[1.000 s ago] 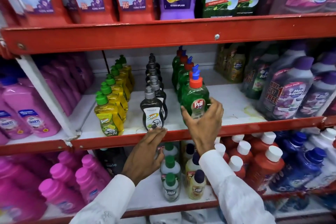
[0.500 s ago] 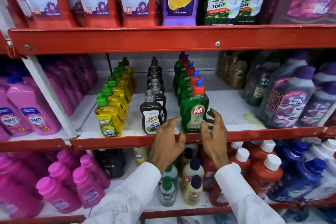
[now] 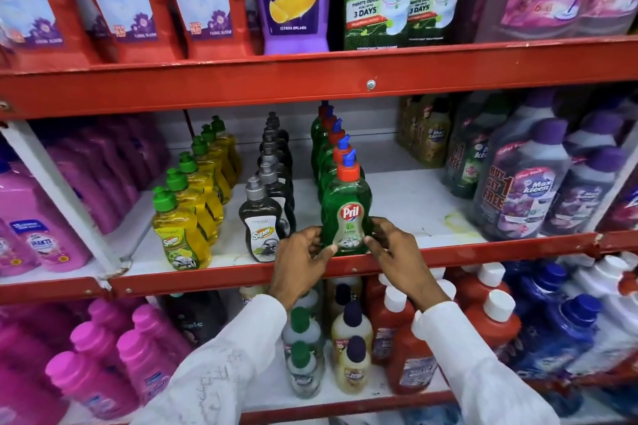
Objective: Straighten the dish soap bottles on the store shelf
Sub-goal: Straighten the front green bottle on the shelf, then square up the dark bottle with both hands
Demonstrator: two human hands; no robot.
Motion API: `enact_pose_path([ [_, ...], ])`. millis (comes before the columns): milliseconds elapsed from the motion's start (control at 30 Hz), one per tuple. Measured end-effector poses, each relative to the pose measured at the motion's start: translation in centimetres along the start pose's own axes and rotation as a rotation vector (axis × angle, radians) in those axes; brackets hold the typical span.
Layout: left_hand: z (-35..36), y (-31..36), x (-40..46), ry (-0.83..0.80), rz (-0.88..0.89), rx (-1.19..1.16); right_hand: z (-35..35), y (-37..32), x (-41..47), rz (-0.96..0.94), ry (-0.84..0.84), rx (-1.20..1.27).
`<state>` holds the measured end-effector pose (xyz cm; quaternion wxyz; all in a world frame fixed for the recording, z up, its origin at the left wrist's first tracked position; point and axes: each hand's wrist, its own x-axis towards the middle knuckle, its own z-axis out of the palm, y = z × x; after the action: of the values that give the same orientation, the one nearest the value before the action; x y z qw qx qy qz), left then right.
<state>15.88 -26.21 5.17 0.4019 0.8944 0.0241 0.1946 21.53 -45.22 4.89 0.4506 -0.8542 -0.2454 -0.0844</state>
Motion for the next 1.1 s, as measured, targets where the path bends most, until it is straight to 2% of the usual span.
enact_pose_path([
  [367,-0.1,0.0,-0.1,-0.014,0.022,-0.052,0.6,0.5,-0.1,0.031,0.060,0.028],
  [433,-0.5,0.2,-0.4,-0.040,0.040,-0.061,1.1,0.0,-0.6,0.062,0.184,0.170],
  [500,-1.4,-0.1,-1.3,-0.026,0.042,-0.107,1.8,-0.8,-1.8,0.062,0.460,0.286],
  [567,-2.7,-0.8,-2.7,0.104,0.042,-0.160,3.0,-1.9,-3.3,-0.001,0.702,0.279],
  [600,-3.6,-1.3,-3.5,0.225,0.059,-0.170,3.8,-2.8,-3.8,-0.051,0.727,0.260],
  [700,-6.2,-2.5,-4.8,0.586,0.067,-0.204,6.8,-6.2,-4.0,-0.186,0.514,0.243],
  [767,-7.4,-3.6,-4.5,0.658,0.001,-0.230,8.6,-8.0,-2.8,-0.203,0.363,0.206],
  [800,-7.8,-4.2,-4.1,0.607,-0.041,-0.218,9.3,-8.7,-1.9,-0.173,0.293,0.198],
  [867,-8.4,-5.3,-3.3,0.406,-0.089,-0.153,10.2,-9.3,-0.3,-0.087,0.146,0.160],
  [967,-8.8,-6.8,-2.2,0.157,-0.046,-0.072,10.5,-9.0,1.3,-0.029,-0.007,0.012],
  [1033,-8.9,-7.3,-1.5,0.076,-0.053,-0.112,10.5,-8.6,1.7,-0.036,-0.025,-0.038],
  [1100,-9.0,-7.8,-1.0,0.063,-0.084,-0.156,10.6,-8.4,1.9,-0.035,-0.030,-0.070],
])
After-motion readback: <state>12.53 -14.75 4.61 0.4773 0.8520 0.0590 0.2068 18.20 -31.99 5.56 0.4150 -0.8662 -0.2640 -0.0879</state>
